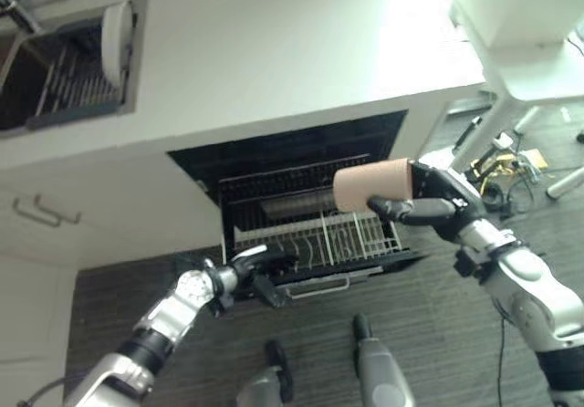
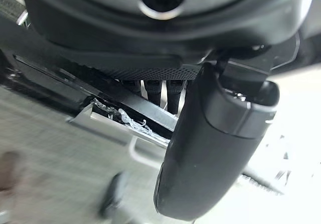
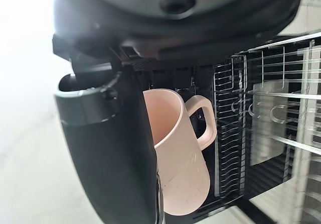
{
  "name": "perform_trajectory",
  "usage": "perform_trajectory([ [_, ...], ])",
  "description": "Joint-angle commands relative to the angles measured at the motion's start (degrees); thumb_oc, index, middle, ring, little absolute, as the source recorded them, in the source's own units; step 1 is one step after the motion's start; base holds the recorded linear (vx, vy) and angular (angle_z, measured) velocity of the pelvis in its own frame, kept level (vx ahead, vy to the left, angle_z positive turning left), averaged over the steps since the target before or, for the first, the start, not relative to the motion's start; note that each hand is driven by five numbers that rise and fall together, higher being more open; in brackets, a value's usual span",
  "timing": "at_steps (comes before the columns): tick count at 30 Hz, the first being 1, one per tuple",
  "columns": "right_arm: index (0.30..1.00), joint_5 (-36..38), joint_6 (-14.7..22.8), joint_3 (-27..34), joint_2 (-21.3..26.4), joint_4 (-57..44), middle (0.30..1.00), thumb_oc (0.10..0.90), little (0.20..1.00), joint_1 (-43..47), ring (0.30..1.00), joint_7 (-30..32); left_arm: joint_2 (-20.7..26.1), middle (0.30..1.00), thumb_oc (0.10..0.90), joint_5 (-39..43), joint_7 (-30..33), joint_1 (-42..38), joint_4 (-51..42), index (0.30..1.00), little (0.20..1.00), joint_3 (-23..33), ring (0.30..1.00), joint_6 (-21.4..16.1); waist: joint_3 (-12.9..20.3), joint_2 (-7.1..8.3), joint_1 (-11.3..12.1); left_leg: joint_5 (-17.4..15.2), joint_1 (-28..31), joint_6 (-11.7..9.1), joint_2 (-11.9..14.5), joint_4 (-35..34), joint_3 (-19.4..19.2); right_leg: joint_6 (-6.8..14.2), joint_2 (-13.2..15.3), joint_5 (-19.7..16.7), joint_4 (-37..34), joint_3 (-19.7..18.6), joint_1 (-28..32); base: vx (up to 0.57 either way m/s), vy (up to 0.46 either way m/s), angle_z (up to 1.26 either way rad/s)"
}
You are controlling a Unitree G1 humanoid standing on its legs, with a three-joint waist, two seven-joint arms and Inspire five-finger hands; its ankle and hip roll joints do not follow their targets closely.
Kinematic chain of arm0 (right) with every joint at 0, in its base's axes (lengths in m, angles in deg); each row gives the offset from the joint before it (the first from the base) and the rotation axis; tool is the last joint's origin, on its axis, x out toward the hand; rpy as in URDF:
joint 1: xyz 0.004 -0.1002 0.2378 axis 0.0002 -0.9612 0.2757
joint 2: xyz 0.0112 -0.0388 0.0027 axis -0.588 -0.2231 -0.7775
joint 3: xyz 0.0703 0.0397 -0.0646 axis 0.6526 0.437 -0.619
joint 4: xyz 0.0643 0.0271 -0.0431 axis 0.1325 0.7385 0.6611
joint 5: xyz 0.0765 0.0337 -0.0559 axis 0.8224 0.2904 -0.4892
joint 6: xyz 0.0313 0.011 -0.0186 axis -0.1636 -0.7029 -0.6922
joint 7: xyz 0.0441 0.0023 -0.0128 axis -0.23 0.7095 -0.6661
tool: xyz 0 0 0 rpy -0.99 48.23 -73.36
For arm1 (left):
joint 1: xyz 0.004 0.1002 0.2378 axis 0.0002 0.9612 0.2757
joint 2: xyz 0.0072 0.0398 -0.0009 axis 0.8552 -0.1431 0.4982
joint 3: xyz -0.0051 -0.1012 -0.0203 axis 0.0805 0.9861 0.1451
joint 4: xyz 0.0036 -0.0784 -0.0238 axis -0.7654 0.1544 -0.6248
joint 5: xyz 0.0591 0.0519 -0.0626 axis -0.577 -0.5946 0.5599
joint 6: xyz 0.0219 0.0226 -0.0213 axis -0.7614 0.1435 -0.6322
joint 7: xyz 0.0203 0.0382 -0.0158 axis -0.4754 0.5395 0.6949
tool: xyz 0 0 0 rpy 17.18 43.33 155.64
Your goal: Place the dishes in the dishwasher.
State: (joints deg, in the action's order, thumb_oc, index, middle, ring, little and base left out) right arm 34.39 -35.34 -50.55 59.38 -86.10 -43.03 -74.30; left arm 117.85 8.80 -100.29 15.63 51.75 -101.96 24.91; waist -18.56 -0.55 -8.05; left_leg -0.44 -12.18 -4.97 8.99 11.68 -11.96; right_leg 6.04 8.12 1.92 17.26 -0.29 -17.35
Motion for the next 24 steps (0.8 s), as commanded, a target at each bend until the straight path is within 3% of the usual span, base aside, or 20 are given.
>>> perform_trajectory([
  [1, 0.3, -6.16, 9.94, 5.09, 2.32, -4.42, 0.3, 0.4, 0.3, 7.22, 0.3, 0.91, -0.48, 0.9, 0.8, 0.4, 10.53, -3.02, -1.38, 0.9, 0.9, -1.07, 0.9, -5.73, 1.62, 1.92, 1.36, -6.33, -1.22, -1.84, 2.48, 5.51, 6.65, 3.06, 2.76, 1.34, -0.07, 0.29, 0.6, -0.05, -0.097, 0.41],
  [4, 0.3, -11.89, 7.59, 2.78, 5.39, -0.54, 0.3, 0.4, 0.3, 11.28, 0.3, 2.83, -3.98, 0.9, 0.8, 0.47, 19.06, -2.55, 1.61, 0.9, 0.9, -0.92, 0.9, -8.39, 0.93, 3.89, 3.78, -6.35, -1.96, -1.73, 2.32, 5.51, 8.16, 3.13, 2.73, 1.36, -0.07, 1.87, 0.76, -0.04, -0.179, 0.28],
  [9, 0.3, -15.61, 5.2, 0.2, 8.73, 4.94, 0.3, 0.4, 0.3, 15.18, 0.3, 3.72, -5.27, 0.9, 0.8, -1.56, 23.06, -1.6, 2.38, 0.9, 0.9, 0.26, 0.9, -9.04, 0.22, 5.92, 5.93, -6.36, -2.34, -1.65, 2.58, 5.51, 9.46, 3.29, 2.38, 1.11, -0.07, 3.46, 1.21, -0.01, -0.157, 0.14],
  [16, 0.3, -19.9, 1.18, -5.27, 12.98, 17.83, 0.3, 0.4, 0.3, 22.32, 0.3, 2.18, -3.12, 0.9, 0.8, -3.11, 20.42, -0.95, -0.21, 0.9, 0.9, 0.26, 0.9, -5.53, -0.1, 7.67, 8.74, -6.2, -2.62, -1.7, 3.22, 5.51, 10.78, 3.43, 2.07, 1.01, -0.07, 5.3, 2.02, 0.01, -0.126, 0.05],
  [24, 0.3, -20.99, -0.5, -14.62, 17.31, 33.5, 0.3, 0.4, 0.3, 32.75, 0.3, -5.18, 0.18, 0.9, 0.8, -1.96, 16.2, -1.51, -1.85, 0.9, 0.9, -1.26, 0.9, -3.74, -0.96, 7.89, 11.38, -5.77, -3.0, -1.91, 3.5, 5.51, 11.48, 3.51, 2.42, 0.83, -0.07, 6.74, 2.45, -0.01, -0.067, 0.03],
])
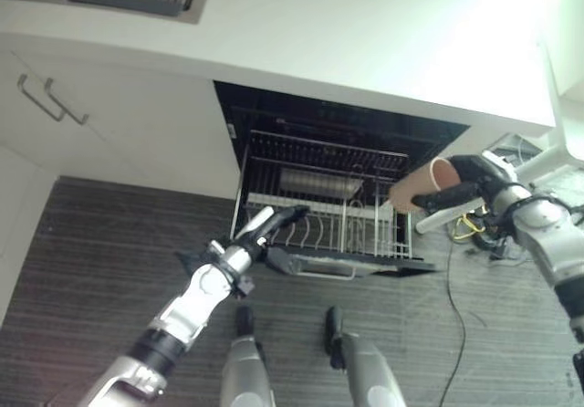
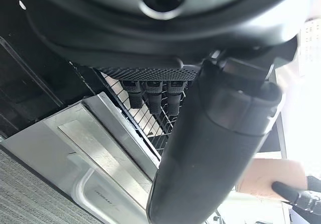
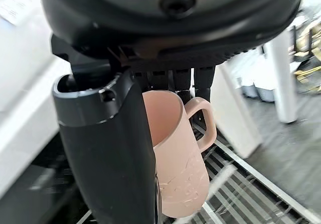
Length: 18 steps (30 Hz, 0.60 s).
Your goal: Place the dishes in the dishwasher.
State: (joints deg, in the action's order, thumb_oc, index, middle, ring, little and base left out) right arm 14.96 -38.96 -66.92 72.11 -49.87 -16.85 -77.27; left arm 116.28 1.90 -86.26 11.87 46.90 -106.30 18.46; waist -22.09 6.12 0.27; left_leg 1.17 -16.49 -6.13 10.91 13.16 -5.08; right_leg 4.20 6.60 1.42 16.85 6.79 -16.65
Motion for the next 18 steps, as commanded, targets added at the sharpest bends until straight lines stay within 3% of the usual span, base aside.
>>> perform_trajectory([
  [1, 0.3, -1.67, 3.09, 0.27, 5.01, -0.87, 0.3, 0.4, 0.3, 7.82, 0.3, -3.63, 2.24, 0.9, 0.8, 5.17, 1.66, 2.14, 2.9, 0.9, 0.9, 2.76, 0.9, 2.71, 2.41, 1.18, 3.41, -7.33, 1.25, -0.79, 1.59, 4.03, 4.67, 5.42, 4.05, 1.25, 0.34, -0.15, 1.74, -0.03, -0.047, 0.07],
  [4, 0.3, -4.35, 2.8, -6.21, 5.74, 5.47, 0.3, 0.4, 0.3, 13.52, 0.3, -7.34, 3.12, 0.9, 0.8, 5.76, 0.57, 1.41, 2.46, 0.9, 0.9, 1.76, 0.9, 3.22, 1.89, 1.15, 4.54, -7.07, 0.82, -0.9, 1.55, 4.03, 5.01, 5.42, 4.28, 1.11, 0.34, 0.43, 1.57, -0.03, -0.05, 0.04],
  [8, 0.3, -3.14, 3.69, -12.84, 5.11, 15.87, 0.3, 0.4, 0.3, 23.09, 0.3, -6.24, 4.29, 0.9, 0.8, 6.94, -0.85, 0.69, 1.93, 0.9, 0.9, -0.27, 0.9, 2.45, 0.71, 0.29, 6.18, -6.81, -0.18, -1.03, 1.27, 4.03, 5.64, 5.25, 4.5, 0.97, 0.34, 1.08, 0.96, -0.05, -0.028, 0.06],
  [16, 0.3, -2.19, 4.86, -14.02, 1.61, 19.96, 0.3, 0.4, 0.3, 26.63, 0.3, -1.46, 4.63, 0.9, 0.8, 9.48, -0.19, -1.62, 1.62, 0.9, 0.9, -2.28, 0.9, 1.81, -0.8, -1.41, 6.72, -6.64, -1.7, -0.97, 0.51, 4.03, 6.13, 5.2, 5.13, 0.78, 0.34, 1.55, -0.53, -0.06, 0.009, 0.03],
  [18, 0.3, -6.04, 4.8, -15.83, 0.16, 21.77, 0.3, 0.4, 0.3, 27.19, 0.3, -2.92, 4.21, 0.9, 0.8, 10.86, 0.72, -2.74, 1.89, 0.9, 0.9, -2.98, 0.9, 0.97, -1.46, -2.82, 6.62, -6.39, -2.28, -0.92, 0.07, 4.03, 6.16, 5.09, 5.6, 0.69, 0.34, 1.59, -1.29, -0.07, 0.076, 0.03],
])
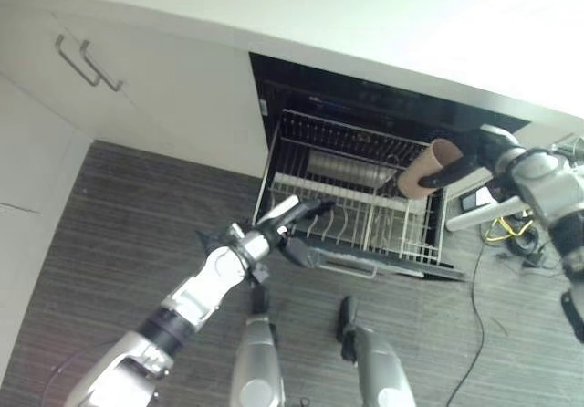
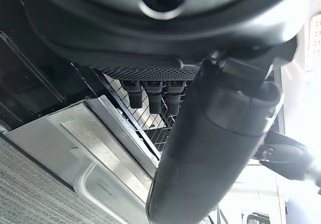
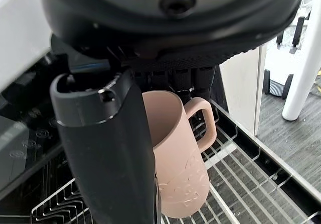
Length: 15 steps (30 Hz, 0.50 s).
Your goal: Place the dishes in the dishwasher.
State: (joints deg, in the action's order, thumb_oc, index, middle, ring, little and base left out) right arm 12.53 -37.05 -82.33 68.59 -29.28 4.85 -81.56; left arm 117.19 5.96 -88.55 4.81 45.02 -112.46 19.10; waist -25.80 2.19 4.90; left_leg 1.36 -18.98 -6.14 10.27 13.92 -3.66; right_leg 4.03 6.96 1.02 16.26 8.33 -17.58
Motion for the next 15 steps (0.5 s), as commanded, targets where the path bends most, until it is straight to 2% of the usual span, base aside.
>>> perform_trajectory([
  [1, 0.3, -4.19, 2.85, -0.95, 3.45, 1.59, 0.3, 0.4, 0.3, 5.74, 0.3, 1.05, 3.34, 0.9, 0.8, 7.32, 3.18, 4.08, 3.93, 0.9, 0.9, 3.09, 0.9, -0.01, 2.03, 0.72, 1.96, -6.5, 0.07, -0.89, 0.58, 3.27, 4.7, 5.21, 5.37, 1.07, 0.93, 0.06, -0.52, -0.05, 0.083, 0.05],
  [3, 0.3, -6.22, 3.44, -1.81, 2.46, 3.43, 0.3, 0.4, 0.3, 6.54, 0.3, 0.88, 3.33, 0.9, 0.8, 8.81, 3.62, 3.01, 4.36, 0.9, 0.9, 2.57, 0.9, -0.65, 1.41, -0.45, 1.81, -6.36, -0.26, -0.89, 0.15, 3.27, 4.56, 5.13, 5.83, 1.05, 0.93, -0.02, -1.03, -0.05, 0.083, 0.05],
  [8, 0.3, -6.73, 3.8, -2.72, 1.18, 4.98, 0.3, 0.4, 0.3, 8.23, 0.3, -0.16, 2.85, 0.9, 0.8, 10.43, 4.54, 1.96, 4.72, 0.9, 0.9, 2.09, 0.9, -1.81, 0.46, -1.84, 1.44, -6.27, -1.14, -0.94, -0.59, 3.27, 4.35, 5.14, 6.38, 0.89, 0.93, -0.24, -2.42, -0.05, 0.061, 0.02],
  [15, 0.3, -10.21, 3.78, -3.74, -0.68, 4.73, 0.3, 0.4, 0.3, 7.53, 0.3, -2.17, 1.48, 0.9, 0.8, 10.55, 5.39, 1.18, 4.92, 0.9, 0.9, 1.97, 0.9, -2.4, 0.04, -2.54, 0.94, -6.32, -1.44, -0.8, -1.09, 3.27, 3.93, 5.0, 6.59, 0.6, 0.93, -0.42, -3.37, -0.02, 0.046, 0.0],
])
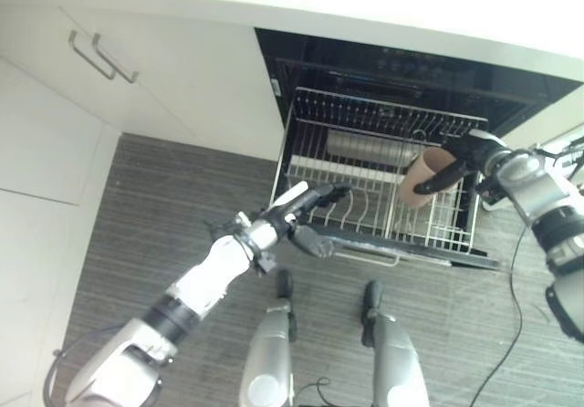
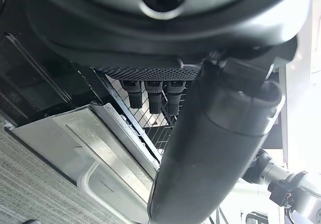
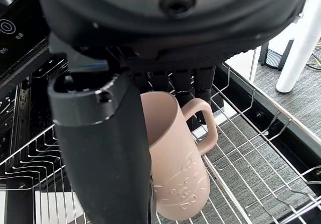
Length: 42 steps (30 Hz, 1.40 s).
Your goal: Place the dishes in the dishwasher.
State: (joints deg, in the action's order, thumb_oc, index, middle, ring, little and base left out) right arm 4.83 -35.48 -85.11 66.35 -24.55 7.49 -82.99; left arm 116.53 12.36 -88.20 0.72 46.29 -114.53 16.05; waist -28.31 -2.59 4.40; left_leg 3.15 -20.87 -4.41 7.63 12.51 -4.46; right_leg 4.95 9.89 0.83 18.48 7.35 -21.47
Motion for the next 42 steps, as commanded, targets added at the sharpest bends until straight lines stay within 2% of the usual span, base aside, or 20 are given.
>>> perform_trajectory([
  [1, 0.429, -2.65, 1.8, -1.03, 1.47, -0.14, 0.429, 0.486, 0.429, 4.8, 0.429, -0.92, 2.13, 0.9, 0.8, 4.22, 5.11, 5.12, 3.64, 0.9, 0.9, 4.01, 0.9, 0.62, 2.51, 2.2, 1.38, -8.14, 0.43, -2.5, 1.51, 4.68, 4.7, 4.09, 3.7, 0.78, -1.29, 0.56, 0.44, 0.0, 0.0, 0.0],
  [2, 0.9, -2.42, 1.55, -1.1, 1.29, 0.11, 0.9, 0.8, 0.9, 4.86, 0.9, -0.75, 1.99, 0.9, 0.8, 4.23, 5.23, 4.89, 3.75, 0.9, 0.9, 4.01, 0.9, 0.58, 2.4, 2.17, 1.34, -8.2, 0.48, -2.48, 1.5, 4.68, 4.62, 4.1, 3.73, 0.75, -1.29, 0.6, 0.41, 0.0, 0.0, 0.0],
  [9, 0.9, -3.95, 1.37, -1.31, 1.97, -1.09, 0.9, 0.8, 0.9, 5.35, 0.9, -0.48, 1.92, 0.9, 0.8, 4.39, 5.58, 4.92, 3.2, 0.9, 0.9, 4.39, 0.9, 1.11, 2.3, 2.24, 1.0, -8.26, 0.74, -2.53, 1.52, 4.68, 4.28, 4.2, 3.79, 0.51, -1.29, 0.56, 0.34, 0.0, 0.0, 0.0],
  [14, 0.9, -2.98, 0.67, -0.54, 3.85, -6.63, 0.9, 0.8, 0.9, 5.43, 0.9, 1.95, 1.86, 0.9, 0.8, 4.11, 6.34, 6.33, 2.76, 0.9, 0.9, 4.82, 0.9, 0.59, 2.61, 2.61, 0.33, -8.36, 0.93, -2.49, 1.68, 4.68, 3.9, 4.26, 3.57, 0.4, -1.29, 0.28, 0.27, 0.0, 0.006, -0.01],
  [25, 0.9, -1.81, -0.11, 9.28, 7.64, -24.31, 0.9, 0.8, 0.9, -3.31, 0.9, 6.71, 0.61, 0.9, 0.8, 2.57, 8.94, 10.74, 1.86, 0.9, 0.9, 7.45, 0.9, -0.57, 3.96, 3.63, -2.15, -9.04, 2.45, -2.2, 2.41, 4.68, 2.52, 4.34, 2.86, 0.68, -1.29, -0.67, 1.04, 0.0, 0.009, 0.0],
  [31, 0.9, -4.38, -1.1, 14.84, 8.68, -32.27, 0.9, 0.8, 0.9, -9.75, 0.9, 9.26, 0.02, 0.9, 0.8, 1.92, 10.2, 12.82, 1.41, 0.9, 0.9, 9.15, 0.9, -1.82, 5.15, 4.11, -3.34, -9.46, 3.46, -2.1, 2.81, 4.68, 1.73, 4.2, 2.34, 1.17, -1.29, -1.23, 1.85, 0.0, 0.007, -0.06],
  [36, 0.9, -1.38, -1.77, 21.04, 8.15, -38.87, 0.9, 0.8, 0.9, -17.13, 0.9, 13.68, -0.31, 0.9, 0.8, 2.22, 12.35, 14.94, -0.72, 0.9, 0.9, 11.67, 0.9, -4.02, 6.63, 4.41, -4.32, -9.86, 4.57, -1.99, 3.03, 4.68, 1.04, 4.08, 2.01, 1.65, -1.29, -1.63, 2.91, 0.0, 0.007, -0.04],
  [39, 0.9, 3.93, 0.79, 26.51, 5.23, -44.6, 0.9, 0.8, 0.9, -24.59, 0.9, 17.73, -1.04, 0.9, 0.8, 3.5, 14.56, 16.18, -3.36, 0.9, 0.9, 14.87, 0.9, -7.82, 7.75, 4.64, -5.03, -10.27, 5.45, -1.85, 3.03, 4.68, 0.7, 3.92, 1.82, 2.19, -1.29, -1.91, 3.89, 0.01, 0.009, -0.06],
  [42, 0.9, 8.48, 7.46, 31.8, -0.46, -50.25, 0.9, 0.8, 0.9, -33.07, 0.9, 24.58, -2.11, 0.9, 0.8, 3.4, 17.32, 17.08, -6.71, 0.9, 0.9, 18.79, 0.9, -11.76, 9.12, 4.81, -5.59, -10.65, 6.31, -1.7, 2.99, 4.68, 0.54, 3.76, 1.62, 2.68, -1.29, -2.23, 4.95, 0.04, -0.006, -0.04],
])
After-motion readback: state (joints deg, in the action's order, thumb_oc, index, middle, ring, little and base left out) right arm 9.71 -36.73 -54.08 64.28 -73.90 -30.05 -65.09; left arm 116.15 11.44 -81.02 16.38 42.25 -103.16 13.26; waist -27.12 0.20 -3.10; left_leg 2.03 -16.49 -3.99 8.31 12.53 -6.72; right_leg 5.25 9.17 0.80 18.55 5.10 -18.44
